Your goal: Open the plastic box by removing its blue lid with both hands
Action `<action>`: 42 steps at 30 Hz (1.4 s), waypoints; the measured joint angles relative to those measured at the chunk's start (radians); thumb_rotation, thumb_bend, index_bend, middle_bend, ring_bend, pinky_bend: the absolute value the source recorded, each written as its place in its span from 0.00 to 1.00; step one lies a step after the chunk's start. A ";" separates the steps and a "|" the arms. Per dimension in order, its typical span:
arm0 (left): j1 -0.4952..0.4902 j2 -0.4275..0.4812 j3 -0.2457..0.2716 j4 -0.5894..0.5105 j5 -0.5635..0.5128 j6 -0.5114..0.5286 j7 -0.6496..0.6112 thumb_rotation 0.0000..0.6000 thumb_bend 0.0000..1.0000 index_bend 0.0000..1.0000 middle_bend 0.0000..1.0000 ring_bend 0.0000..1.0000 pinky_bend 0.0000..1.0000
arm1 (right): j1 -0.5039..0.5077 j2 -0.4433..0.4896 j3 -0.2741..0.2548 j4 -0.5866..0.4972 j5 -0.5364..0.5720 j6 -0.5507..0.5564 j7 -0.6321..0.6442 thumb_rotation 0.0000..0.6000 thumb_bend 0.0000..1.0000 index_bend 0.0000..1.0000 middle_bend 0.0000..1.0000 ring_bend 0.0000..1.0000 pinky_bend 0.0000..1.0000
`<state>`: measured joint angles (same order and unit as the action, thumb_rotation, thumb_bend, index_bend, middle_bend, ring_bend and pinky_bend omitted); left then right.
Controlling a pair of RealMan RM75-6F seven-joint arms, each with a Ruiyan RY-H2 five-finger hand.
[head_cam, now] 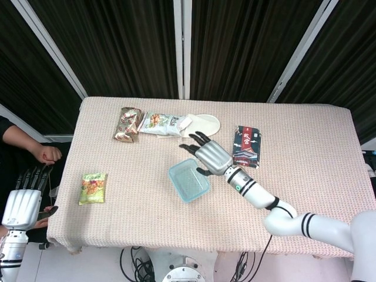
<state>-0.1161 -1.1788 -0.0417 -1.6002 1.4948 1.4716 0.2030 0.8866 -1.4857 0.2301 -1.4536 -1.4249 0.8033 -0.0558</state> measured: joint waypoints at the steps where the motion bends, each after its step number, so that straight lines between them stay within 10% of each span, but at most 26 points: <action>1: 0.000 -0.001 0.001 -0.001 0.004 0.001 0.001 1.00 0.00 0.03 0.01 0.00 0.08 | -0.005 0.019 -0.013 -0.034 -0.027 0.006 0.032 1.00 0.28 0.13 0.36 0.02 0.00; 11: 0.008 -0.009 0.009 -0.002 0.016 0.019 0.004 1.00 0.00 0.03 0.01 0.00 0.08 | 0.028 0.061 -0.150 -0.153 -0.286 0.038 0.264 1.00 0.19 0.05 0.36 0.02 0.00; 26: 0.014 -0.023 0.019 0.031 0.021 0.014 -0.029 1.00 0.00 0.03 0.01 0.00 0.08 | 0.042 -0.086 -0.180 -0.005 -0.251 0.016 0.041 1.00 0.09 0.05 0.36 0.02 0.00; 42: -0.091 -0.003 0.001 -0.008 0.083 -0.081 0.010 1.00 0.00 0.03 0.01 0.00 0.07 | -0.063 0.019 -0.237 -0.067 -0.190 0.103 -0.015 1.00 0.08 0.05 0.36 0.02 0.00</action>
<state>-0.2066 -1.1822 -0.0406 -1.6087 1.5777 1.3904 0.2135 0.8236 -1.4669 -0.0071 -1.5205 -1.6145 0.9063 -0.0709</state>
